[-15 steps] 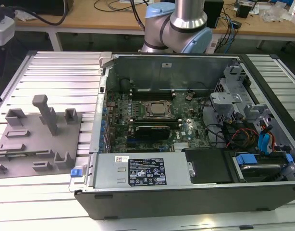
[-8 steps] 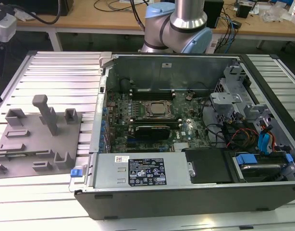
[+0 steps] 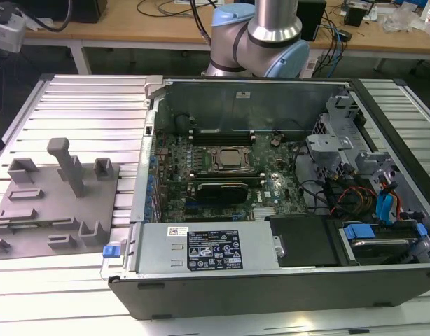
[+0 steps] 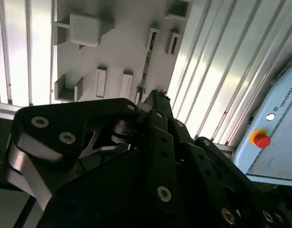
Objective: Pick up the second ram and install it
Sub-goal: 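Pick up the second ram and move it above second insertion slot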
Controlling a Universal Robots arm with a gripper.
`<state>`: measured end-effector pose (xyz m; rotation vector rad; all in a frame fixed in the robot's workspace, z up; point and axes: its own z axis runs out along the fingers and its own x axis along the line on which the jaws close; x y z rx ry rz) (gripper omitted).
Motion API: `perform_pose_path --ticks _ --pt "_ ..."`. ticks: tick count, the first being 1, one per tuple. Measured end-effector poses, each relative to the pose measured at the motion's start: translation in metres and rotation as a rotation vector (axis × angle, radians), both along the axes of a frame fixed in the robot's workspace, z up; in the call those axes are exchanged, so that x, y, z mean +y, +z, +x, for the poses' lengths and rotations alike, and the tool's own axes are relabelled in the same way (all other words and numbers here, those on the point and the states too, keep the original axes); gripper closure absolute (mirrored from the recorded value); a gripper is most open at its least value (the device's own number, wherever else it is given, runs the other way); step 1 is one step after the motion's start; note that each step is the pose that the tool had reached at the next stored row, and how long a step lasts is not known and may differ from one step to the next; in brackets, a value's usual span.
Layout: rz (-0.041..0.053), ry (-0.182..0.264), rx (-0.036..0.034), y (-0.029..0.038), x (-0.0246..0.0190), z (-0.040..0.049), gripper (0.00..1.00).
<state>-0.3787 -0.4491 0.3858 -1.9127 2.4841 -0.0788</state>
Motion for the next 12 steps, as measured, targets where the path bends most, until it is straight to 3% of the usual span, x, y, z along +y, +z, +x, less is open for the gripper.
perform_pose_path --ticks 1,2,10,12 --pt "0.0252 0.006 0.0053 0.0000 0.0000 0.0000 0.89" --pt "0.0318 0.015 0.0063 -0.0001 0.0001 0.0000 0.89" --pt "0.0302 0.214 0.0095 -0.0003 0.0000 0.0000 0.89" --pt "0.0302 0.219 0.0096 -0.0002 0.0000 0.0000 0.89"
